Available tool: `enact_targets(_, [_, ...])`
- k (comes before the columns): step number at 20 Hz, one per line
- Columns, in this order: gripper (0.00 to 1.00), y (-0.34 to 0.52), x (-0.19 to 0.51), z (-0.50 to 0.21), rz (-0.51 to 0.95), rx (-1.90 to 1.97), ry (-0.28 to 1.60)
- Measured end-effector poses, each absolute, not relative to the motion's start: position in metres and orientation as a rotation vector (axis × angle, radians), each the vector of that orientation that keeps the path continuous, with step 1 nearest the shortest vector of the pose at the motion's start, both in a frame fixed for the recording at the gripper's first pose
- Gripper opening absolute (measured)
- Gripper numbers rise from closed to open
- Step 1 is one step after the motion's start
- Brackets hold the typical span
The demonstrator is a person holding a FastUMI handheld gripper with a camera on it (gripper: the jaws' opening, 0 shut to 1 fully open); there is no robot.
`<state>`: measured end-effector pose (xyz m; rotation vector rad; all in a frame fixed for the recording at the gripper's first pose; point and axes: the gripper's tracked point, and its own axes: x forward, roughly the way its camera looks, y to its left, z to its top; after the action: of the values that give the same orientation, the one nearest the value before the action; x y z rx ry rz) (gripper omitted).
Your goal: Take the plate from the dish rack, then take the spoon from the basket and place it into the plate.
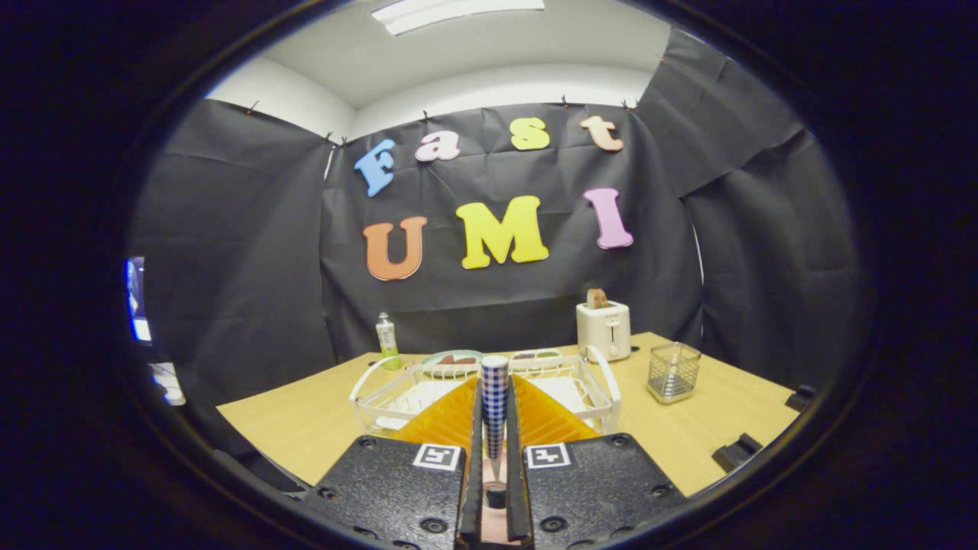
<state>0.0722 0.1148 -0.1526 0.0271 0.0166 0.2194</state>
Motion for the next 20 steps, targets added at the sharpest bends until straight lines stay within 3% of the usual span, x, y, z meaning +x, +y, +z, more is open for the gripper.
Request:
enact_targets(7, [0.18,0.113,0.073,-0.179,0.185,-0.022,0.056])
enact_targets(13, [0.25,0.091,0.066,-0.171,0.171,-0.037,0.055])
enact_targets(14, [0.37,0.089,0.064,-0.164,0.184,-0.035,0.045])
enact_targets(18, [1.00,0.062,0.054,-0.135,0.167,-0.023,-0.026])
enact_targets(20, [1.00,0.051,0.044,-0.116,0.130,-0.022,-0.061])
